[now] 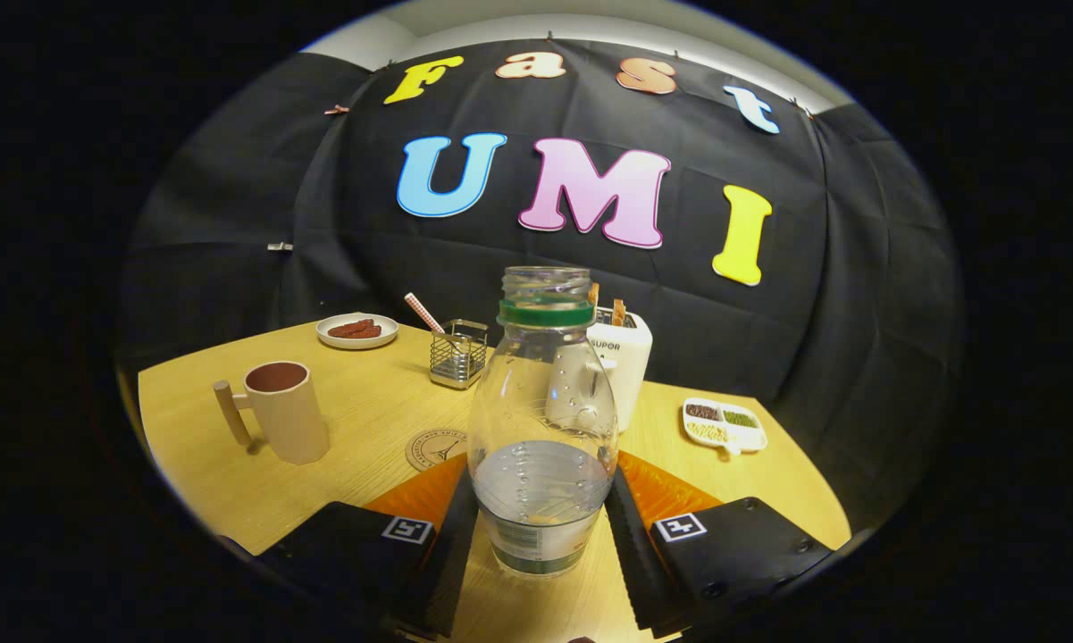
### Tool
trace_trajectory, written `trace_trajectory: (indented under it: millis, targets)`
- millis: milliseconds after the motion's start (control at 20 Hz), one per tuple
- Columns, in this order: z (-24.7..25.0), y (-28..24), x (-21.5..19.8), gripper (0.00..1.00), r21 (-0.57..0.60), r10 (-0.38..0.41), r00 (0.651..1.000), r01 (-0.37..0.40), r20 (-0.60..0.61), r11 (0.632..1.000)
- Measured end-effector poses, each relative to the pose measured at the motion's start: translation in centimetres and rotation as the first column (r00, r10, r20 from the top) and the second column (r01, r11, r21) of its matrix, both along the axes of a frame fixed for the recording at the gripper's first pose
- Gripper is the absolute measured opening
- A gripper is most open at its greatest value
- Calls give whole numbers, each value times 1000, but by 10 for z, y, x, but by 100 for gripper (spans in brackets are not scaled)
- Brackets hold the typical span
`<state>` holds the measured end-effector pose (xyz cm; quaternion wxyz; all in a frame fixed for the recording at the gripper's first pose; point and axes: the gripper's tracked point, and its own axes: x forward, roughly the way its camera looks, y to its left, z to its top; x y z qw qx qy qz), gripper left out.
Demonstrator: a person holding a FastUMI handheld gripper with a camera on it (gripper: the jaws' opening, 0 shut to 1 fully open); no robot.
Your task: Take the bottle from table, then pour the juice into the cup, finally place the bottle on the coaster
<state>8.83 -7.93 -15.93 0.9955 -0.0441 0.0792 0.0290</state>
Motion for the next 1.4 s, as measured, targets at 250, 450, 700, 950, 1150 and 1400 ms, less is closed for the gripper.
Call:
trace_trajectory:
  millis: [250,450,700,950,1150,1400]
  targets:
    - [31,10,9,75,-72,40,999,-39,4,997]
    - [47,19,12,75,-216,29,1000,-29,-1,976]
    - [62,41,23,75,-396,58,998,-50,8,917]
    - [47,61,28,75,-517,61,998,-68,-32,853]
    - [28,72,33,75,-607,61,994,-101,-86,788]
    - [6,72,33,75,-695,50,989,-134,-139,707]
